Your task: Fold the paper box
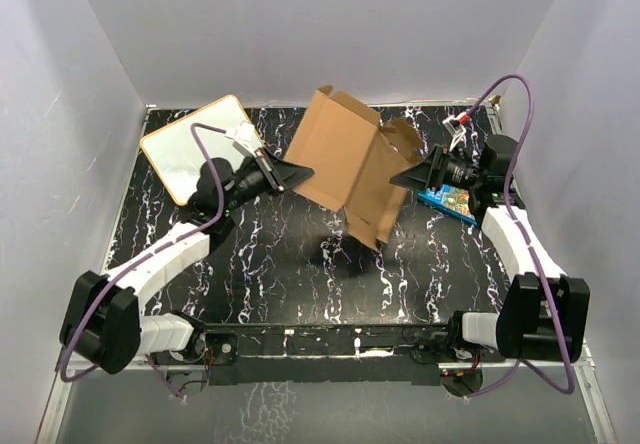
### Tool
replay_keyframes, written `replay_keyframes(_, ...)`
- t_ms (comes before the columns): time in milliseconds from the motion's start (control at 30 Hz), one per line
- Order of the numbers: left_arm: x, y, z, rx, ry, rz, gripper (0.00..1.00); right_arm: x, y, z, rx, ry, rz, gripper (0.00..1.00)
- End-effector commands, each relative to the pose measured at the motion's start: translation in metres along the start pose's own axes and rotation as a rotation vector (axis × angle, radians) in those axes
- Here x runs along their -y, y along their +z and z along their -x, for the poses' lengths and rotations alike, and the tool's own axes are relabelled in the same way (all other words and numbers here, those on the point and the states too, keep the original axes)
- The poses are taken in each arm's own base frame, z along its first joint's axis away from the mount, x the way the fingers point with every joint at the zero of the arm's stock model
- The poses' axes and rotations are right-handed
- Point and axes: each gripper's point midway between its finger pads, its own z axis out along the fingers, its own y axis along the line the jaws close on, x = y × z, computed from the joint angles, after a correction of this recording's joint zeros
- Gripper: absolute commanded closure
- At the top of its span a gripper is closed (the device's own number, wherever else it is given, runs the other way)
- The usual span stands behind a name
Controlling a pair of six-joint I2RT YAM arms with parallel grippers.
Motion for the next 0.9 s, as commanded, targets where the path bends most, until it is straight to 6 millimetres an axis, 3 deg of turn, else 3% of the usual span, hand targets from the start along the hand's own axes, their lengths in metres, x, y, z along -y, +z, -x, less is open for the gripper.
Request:
replay_keyframes(0,0.02,-0.026,0.021,0.029,0.009,-0.057,1.0,-0.026,-0.016,-0.006,-0.05,-0.387,0.1,0.28)
replay_keyframes(100,0.019,-0.033,0.018,-0.007,-0.002,-0.056,1.0,-0.026,-0.025,-0.007,-0.043,-0.492,0.082,0.17)
replay_keyframes(233,0.022,-0.038,0.01,-0.063,0.005,-0.065,1.0,-0.007,-0.032,0.002,-0.049,-0.595,-0.014,0.01)
replay_keyframes(533,0.036,-0.048,-0.001,-0.166,0.058,-0.095,1.0,0.038,-0.036,0.019,-0.138,-0.762,-0.105,0.01)
replay_keyframes(667,0.037,-0.05,-0.007,-0.198,0.064,-0.116,1.0,0.042,-0.039,0.015,-0.165,-0.885,-0.095,0.01)
replay_keyframes(867,0.04,-0.052,-0.013,-0.239,0.078,-0.153,1.0,0.035,-0.035,-0.01,-0.149,-0.972,0.034,0.01)
